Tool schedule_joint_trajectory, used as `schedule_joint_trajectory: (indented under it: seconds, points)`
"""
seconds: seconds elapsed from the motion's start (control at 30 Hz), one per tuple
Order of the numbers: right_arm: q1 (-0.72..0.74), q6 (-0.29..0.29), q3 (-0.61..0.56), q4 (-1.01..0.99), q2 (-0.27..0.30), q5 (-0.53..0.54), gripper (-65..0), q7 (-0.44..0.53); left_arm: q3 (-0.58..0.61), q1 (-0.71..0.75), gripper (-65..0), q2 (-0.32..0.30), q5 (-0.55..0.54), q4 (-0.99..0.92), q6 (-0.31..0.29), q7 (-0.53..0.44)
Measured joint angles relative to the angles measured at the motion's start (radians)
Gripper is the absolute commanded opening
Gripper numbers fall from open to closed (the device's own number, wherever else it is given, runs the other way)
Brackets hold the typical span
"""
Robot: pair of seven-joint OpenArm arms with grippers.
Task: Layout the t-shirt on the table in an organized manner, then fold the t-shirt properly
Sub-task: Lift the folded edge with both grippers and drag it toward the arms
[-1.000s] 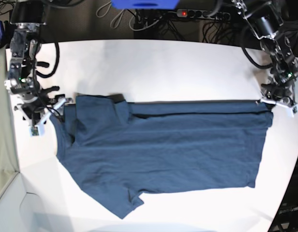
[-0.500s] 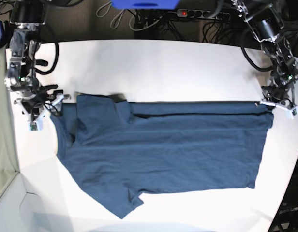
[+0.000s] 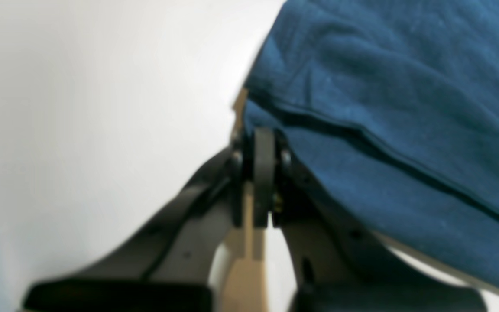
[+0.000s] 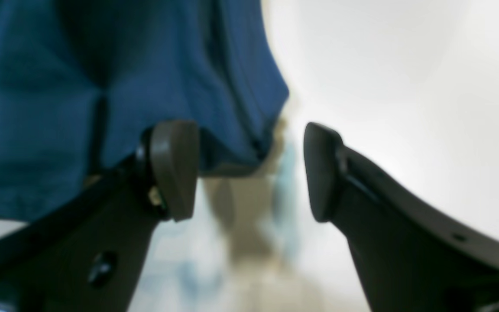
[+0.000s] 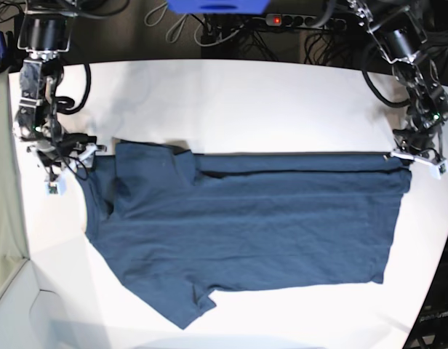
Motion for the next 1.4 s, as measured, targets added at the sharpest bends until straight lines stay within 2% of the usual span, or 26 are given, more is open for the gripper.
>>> schedule_joint_trajectory:
  seconds: [0.1, 0.17, 0.23, 0.4, 0.43, 0.6, 0.77, 0.97, 1.27, 1.4]
  points:
    - [0.011, 0.0, 0.0, -0.024, 0.002, 0.0, -27.7, 0.019, 0.0, 0.0, -64.9, 0.0, -0.001, 0.0, 0.0, 0.0]
    - [0.008, 0.0, 0.0, -0.029, 0.002, 0.0, -31.9, 0.044, 0.0, 0.0, -64.9, 0.0, 0.0, 0.0, 0.0, 0.0]
    - [0.005, 0.0, 0.0, -0.034, 0.002, 0.0, -39.0, 0.061, 0.0, 0.0, -64.9, 0.0, 0.0, 0.0, 0.0, 0.0]
    - [0.005, 0.0, 0.0, -0.034, -0.002, 0.011, -62.6, 0.063, 0.0, 0.0, -64.9, 0.0, 0.0, 0.0, 0.0, 0.0]
    - [0.005, 0.001, -0.001, -0.034, -0.001, 0.01, -65.0, 0.063, 0.0, 0.0, -64.9, 0.0, 0.0, -0.001, 0.0, 0.0]
    - [0.002, 0.001, 0.001, -0.031, 0.0, 0.01, -65.0, 0.06, 0.0, 0.002, -64.9, 0.001, -0.001, 0.01, 0.0, 0.011]
    - [-0.066, 0.005, 0.004, 0.046, 0.023, 0.001, -65.0, 0.039, 0.005, 0.052, -64.9, 0.01, 0.0, 0.116, 0.0, 0.047]
    - [-0.125, 0.005, 0.005, 0.161, 0.03, 0.001, -65.0, 0.018, 0.0, 0.058, -64.9, 0.013, 0.002, 0.235, 0.0, 0.171]
    - [-0.252, 0.005, 0.005, 0.306, 0.056, 0.0, -65.0, 0.011, -0.001, 0.188, -64.9, 0.043, 0.0, 0.461, 0.0, 0.197]
    - [-0.31, 0.008, 0.03, 0.364, 0.07, 0.006, -65.0, 0.018, -0.001, 0.235, -64.9, 0.037, -0.003, 0.531, 0.0, 0.192]
